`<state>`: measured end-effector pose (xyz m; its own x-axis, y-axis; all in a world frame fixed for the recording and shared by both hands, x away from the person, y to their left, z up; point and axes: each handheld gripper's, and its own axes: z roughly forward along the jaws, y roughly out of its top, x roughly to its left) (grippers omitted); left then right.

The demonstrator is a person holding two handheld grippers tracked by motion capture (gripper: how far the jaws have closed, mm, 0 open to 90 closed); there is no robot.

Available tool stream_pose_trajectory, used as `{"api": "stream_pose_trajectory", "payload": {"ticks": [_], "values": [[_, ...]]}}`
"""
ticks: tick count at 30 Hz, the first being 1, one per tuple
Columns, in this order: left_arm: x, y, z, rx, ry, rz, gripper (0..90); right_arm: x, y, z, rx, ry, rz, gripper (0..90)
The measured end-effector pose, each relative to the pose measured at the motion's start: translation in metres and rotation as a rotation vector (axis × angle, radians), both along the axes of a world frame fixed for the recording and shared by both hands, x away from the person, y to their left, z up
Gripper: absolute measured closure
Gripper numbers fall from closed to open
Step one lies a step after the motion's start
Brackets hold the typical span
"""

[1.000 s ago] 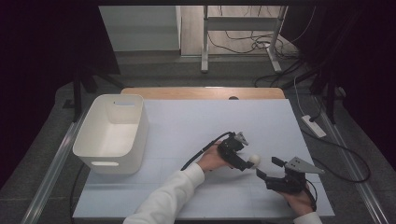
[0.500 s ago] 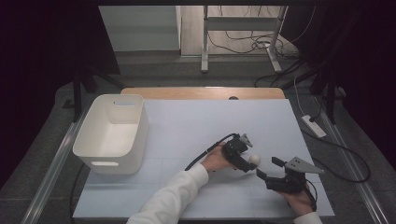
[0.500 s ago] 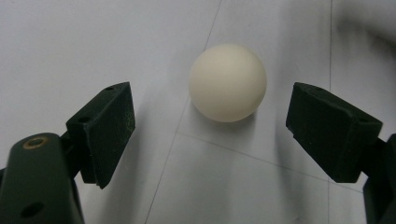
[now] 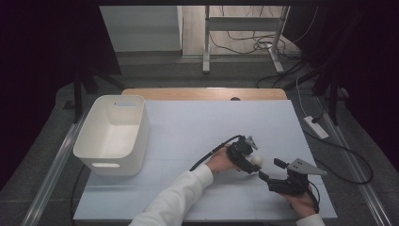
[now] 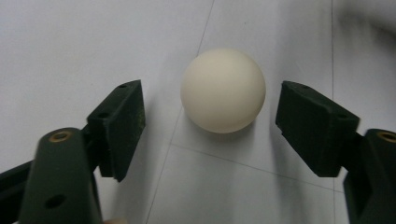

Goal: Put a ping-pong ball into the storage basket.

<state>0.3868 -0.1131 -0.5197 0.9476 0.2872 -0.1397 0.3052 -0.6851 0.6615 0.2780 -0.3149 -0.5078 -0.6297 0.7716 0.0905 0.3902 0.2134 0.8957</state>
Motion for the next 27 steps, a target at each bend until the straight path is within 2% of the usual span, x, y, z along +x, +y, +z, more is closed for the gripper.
{"api": "stream_pose_trajectory", "payload": {"ticks": [8,14,21,27], "values": [[0.0007,-0.0032,-0.0014,-0.006,0.004,-0.017,37.3,0.0,-0.0003,-0.0002,-0.003,0.001,-0.001,15.9],[-0.0004,-0.0053,-0.0013,-0.015,-0.003,-0.03,49.7,-0.0003,-0.0006,-0.0003,-0.002,0.002,-0.001,15.9],[0.0004,-0.0039,-0.0004,-0.017,0.001,-0.032,50.8,-0.0003,-0.001,-0.0004,-0.002,0.002,-0.001,15.9],[0.0014,0.0013,0.0042,-0.018,-0.016,-0.024,50.9,-0.0001,-0.0016,-0.0005,-0.006,0.002,-0.003,15.9]]}}
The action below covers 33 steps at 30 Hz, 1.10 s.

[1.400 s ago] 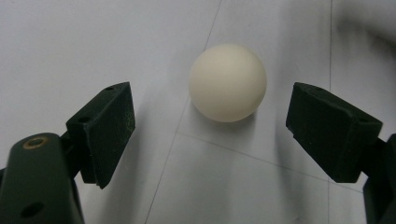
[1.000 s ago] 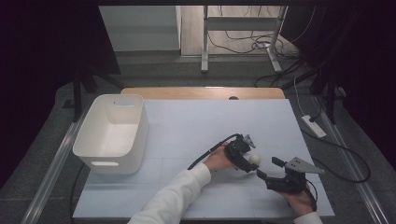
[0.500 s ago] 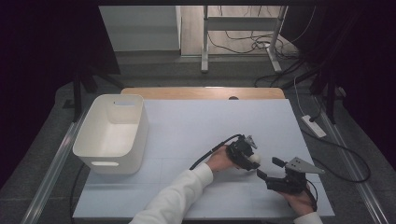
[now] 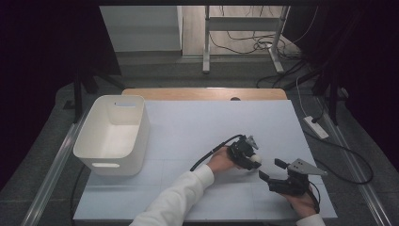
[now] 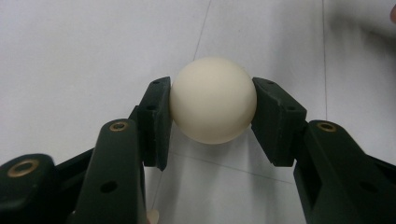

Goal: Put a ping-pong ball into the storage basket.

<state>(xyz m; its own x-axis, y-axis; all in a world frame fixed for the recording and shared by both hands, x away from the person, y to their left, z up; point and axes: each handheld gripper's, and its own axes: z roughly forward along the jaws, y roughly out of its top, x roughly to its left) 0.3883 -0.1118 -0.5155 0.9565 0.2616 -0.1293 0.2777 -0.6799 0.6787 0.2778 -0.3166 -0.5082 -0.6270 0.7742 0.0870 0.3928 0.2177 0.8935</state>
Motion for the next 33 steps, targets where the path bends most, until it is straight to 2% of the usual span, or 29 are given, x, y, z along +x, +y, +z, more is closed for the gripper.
{"api": "stream_pose_trajectory", "payload": {"ticks": [17,33], "values": [[-0.001,0.014,0.007,-0.003,-0.016,0.031,50.9,0.0,0.001,-0.001,-0.004,0.0,0.001,15.9],[-0.002,0.027,0.01,-0.012,-0.015,0.062,50.8,0.001,0.001,-0.002,-0.01,0.005,0.001,15.9]]}}
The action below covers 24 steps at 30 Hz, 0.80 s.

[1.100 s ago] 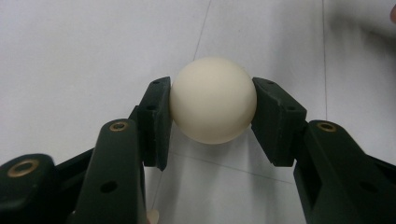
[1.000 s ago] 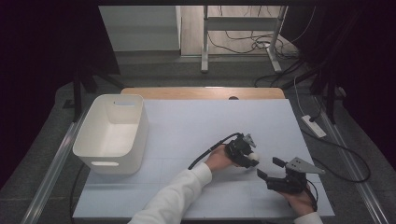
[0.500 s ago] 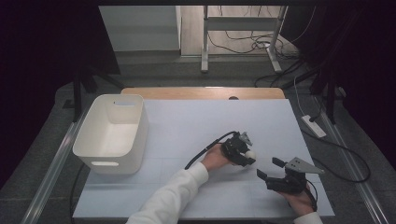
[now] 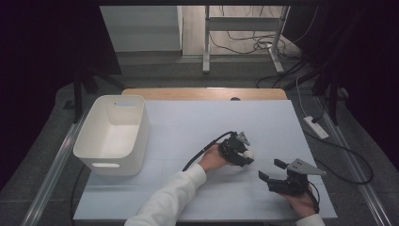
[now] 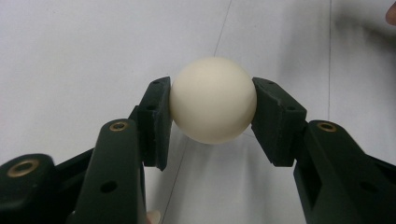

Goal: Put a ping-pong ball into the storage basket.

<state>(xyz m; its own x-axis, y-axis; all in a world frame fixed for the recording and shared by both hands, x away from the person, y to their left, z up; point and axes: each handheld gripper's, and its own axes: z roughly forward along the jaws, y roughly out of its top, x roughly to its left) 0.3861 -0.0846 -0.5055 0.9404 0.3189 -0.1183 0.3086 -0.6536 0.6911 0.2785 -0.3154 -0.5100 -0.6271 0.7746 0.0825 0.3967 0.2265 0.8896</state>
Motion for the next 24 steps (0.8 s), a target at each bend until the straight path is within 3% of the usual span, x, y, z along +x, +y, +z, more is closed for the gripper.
{"api": "stream_pose_trajectory", "payload": {"ticks": [24], "values": [[-0.006,0.023,0.013,-0.046,-0.016,0.041,50.8,0.0,0.0,0.0,-0.004,0.0,-0.002,15.9]]}}
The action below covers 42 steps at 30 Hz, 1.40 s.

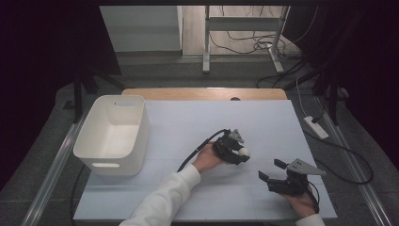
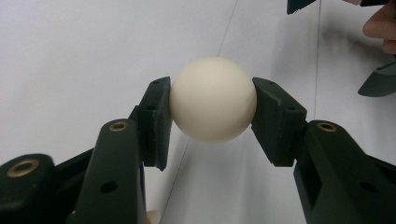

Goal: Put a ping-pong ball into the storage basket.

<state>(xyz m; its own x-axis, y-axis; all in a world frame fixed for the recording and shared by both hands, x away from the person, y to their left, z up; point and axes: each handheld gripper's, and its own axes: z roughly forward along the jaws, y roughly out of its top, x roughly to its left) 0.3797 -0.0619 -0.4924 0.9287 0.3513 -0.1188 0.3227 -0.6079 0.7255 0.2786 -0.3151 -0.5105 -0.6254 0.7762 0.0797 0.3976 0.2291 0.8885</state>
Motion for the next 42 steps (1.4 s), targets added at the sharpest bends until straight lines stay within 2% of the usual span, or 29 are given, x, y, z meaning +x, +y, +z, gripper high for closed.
{"api": "stream_pose_trajectory", "payload": {"ticks": [13,19,25,30,42], "values": [[-0.002,0.018,0.008,-0.024,-0.012,0.028,50.8,0.0,0.0,0.0,-0.004,0.0,0.0,15.9],[-0.005,0.025,0.009,-0.046,0.004,0.035,50.7,0.0,0.0,0.0,-0.004,0.001,0.0,15.9],[-0.006,0.029,0.013,-0.047,-0.003,0.039,50.7,0.0,0.0,0.0,-0.004,0.002,-0.001,15.9],[-0.006,0.035,0.016,-0.067,0.002,0.064,50.7,0.0,0.0,0.0,-0.005,0.001,-0.001,15.9],[-0.007,0.045,0.021,-0.072,0.001,0.085,50.7,0.0,0.0,0.0,-0.005,0.002,-0.002,15.9]]}}
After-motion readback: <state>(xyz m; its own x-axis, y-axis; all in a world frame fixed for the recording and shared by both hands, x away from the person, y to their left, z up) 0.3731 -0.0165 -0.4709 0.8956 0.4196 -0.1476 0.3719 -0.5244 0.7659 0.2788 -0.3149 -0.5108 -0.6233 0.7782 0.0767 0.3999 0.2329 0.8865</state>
